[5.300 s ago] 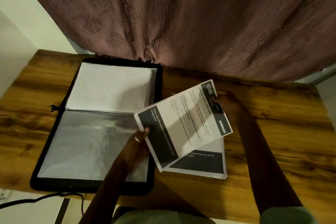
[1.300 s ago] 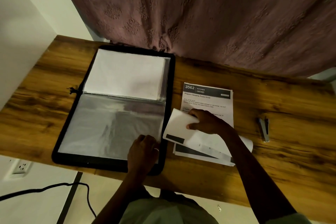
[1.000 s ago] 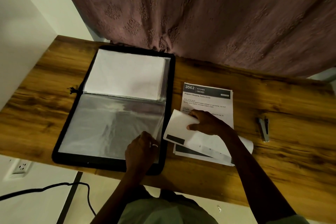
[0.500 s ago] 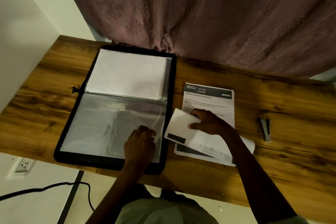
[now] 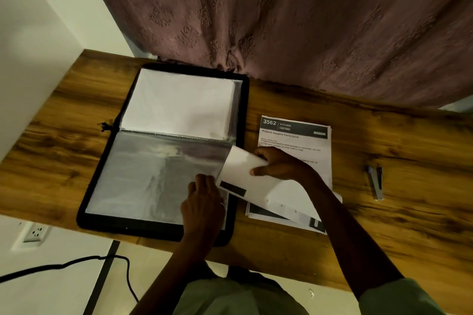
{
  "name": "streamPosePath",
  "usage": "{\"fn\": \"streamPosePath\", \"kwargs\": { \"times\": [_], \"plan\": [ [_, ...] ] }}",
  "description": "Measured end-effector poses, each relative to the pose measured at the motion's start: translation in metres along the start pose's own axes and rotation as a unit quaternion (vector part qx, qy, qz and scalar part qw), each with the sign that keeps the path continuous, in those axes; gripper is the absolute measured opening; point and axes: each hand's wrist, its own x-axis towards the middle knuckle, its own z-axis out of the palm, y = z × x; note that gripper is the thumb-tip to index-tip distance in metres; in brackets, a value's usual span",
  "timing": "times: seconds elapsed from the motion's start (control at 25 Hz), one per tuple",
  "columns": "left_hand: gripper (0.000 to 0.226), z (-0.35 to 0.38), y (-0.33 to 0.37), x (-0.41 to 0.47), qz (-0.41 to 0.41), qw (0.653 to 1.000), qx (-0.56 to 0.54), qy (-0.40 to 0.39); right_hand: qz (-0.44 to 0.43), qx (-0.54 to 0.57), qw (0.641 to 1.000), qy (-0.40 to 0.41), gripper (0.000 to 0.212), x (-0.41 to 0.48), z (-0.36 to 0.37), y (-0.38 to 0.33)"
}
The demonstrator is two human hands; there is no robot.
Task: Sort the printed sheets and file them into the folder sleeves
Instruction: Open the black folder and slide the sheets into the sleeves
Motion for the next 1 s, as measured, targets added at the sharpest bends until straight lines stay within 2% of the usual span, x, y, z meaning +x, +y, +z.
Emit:
{"fn": "streamPosePath", "kwargs": {
  "times": [0.16,0.4,0.56,0.72,0.84,1.0],
  "plan": [
    [0.053,-0.006,0.002,0.001,0.018,1.0,-0.014,0.01,0.002,0.014,0.998,-0.059,0.046,0.014,0.018,-0.014],
    [0.064,-0.012,0.003,0.005,0.067,0.998,-0.015,-0.008,-0.022,-0.004,0.996,-0.082,0.051,0.025,0.034,-0.03],
    [0.062,-0.013,0.006,0.002,0.097,0.995,0.016,-0.033,-0.001,-0.002,0.999,-0.036,0.051,0.025,0.032,-0.029],
    [0.046,-0.007,0.008,-0.002,0.113,0.989,0.05,-0.082,0.012,-0.022,1.0,0.013,0.044,0.024,0.037,-0.028],
    [0.042,-0.004,0.008,-0.005,0.122,0.985,0.065,-0.103,-0.022,-0.049,0.998,0.015,0.043,0.021,0.035,-0.032],
    [0.046,-0.005,0.007,-0.009,0.123,0.988,0.048,-0.085,-0.068,-0.073,0.995,0.004,0.041,0.02,0.031,-0.038]
  ]
}}
